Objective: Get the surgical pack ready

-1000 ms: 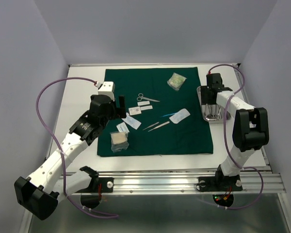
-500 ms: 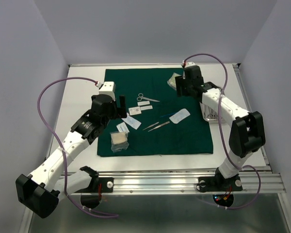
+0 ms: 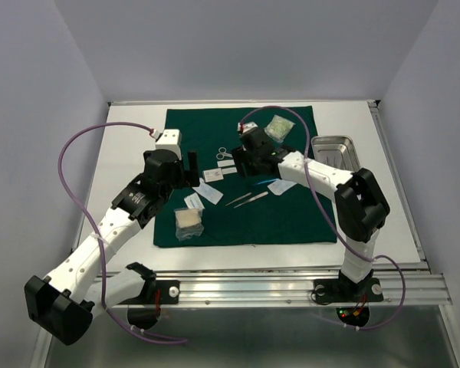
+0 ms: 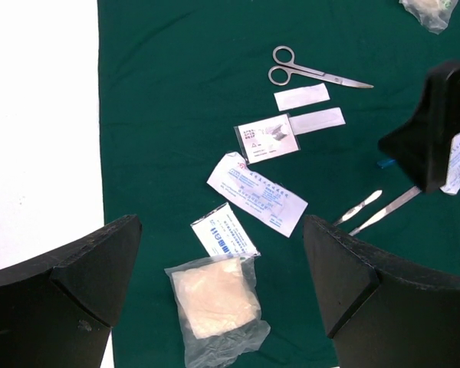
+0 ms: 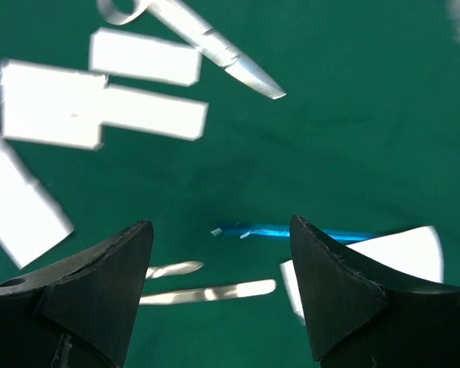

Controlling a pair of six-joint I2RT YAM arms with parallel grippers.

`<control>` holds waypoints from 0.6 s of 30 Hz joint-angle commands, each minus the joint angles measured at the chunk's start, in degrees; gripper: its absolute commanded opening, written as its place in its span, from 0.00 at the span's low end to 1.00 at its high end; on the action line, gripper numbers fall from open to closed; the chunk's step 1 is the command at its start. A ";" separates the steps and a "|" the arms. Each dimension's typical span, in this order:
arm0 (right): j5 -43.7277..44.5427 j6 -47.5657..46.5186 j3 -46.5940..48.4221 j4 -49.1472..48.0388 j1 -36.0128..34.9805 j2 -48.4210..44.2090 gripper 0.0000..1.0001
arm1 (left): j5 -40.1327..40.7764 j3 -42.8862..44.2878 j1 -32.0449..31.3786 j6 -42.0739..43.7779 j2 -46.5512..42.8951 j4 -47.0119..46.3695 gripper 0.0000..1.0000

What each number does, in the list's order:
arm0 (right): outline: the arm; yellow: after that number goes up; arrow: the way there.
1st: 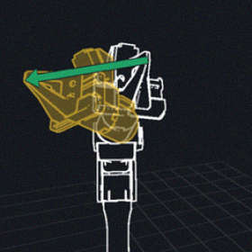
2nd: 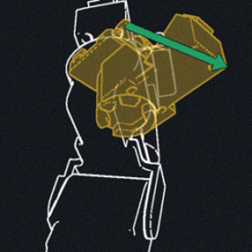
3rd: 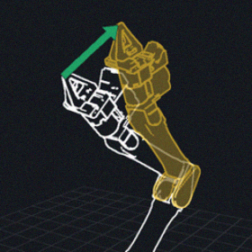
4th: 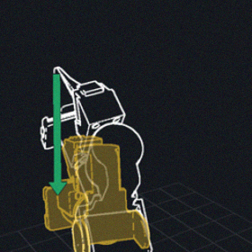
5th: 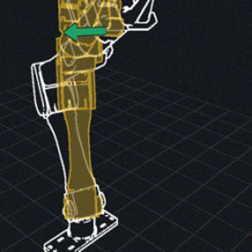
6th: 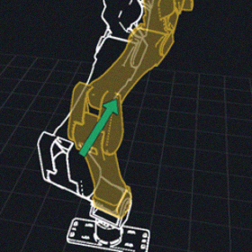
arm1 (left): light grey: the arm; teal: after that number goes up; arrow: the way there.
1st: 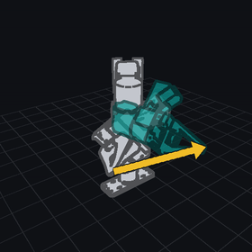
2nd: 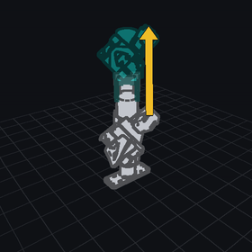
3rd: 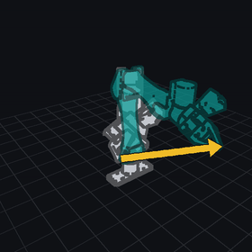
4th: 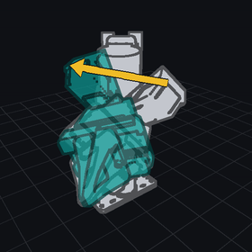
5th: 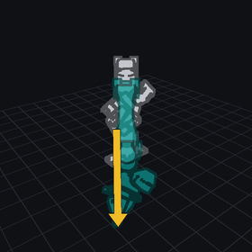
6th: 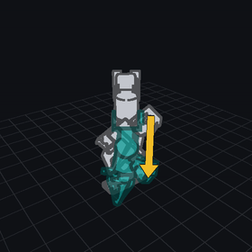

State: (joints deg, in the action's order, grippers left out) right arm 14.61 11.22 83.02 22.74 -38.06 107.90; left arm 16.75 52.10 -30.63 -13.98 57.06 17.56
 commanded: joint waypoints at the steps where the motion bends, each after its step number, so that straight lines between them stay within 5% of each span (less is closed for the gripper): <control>1: -0.11 0.20 -0.58 -0.51 -3.33 -1.46 0.77 | 1.44 0.29 0.31 0.27 -2.48 -0.69 0.99; 18: 0.95 -9.29 -2.34 3.01 -3.08 1.70 0.69 | 0.56 -0.33 0.31 0.35 -3.18 -1.21 0.99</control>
State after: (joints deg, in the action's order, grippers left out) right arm 14.57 5.02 80.88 24.93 -42.94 109.23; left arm 16.75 52.10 -30.63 -13.96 55.51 17.69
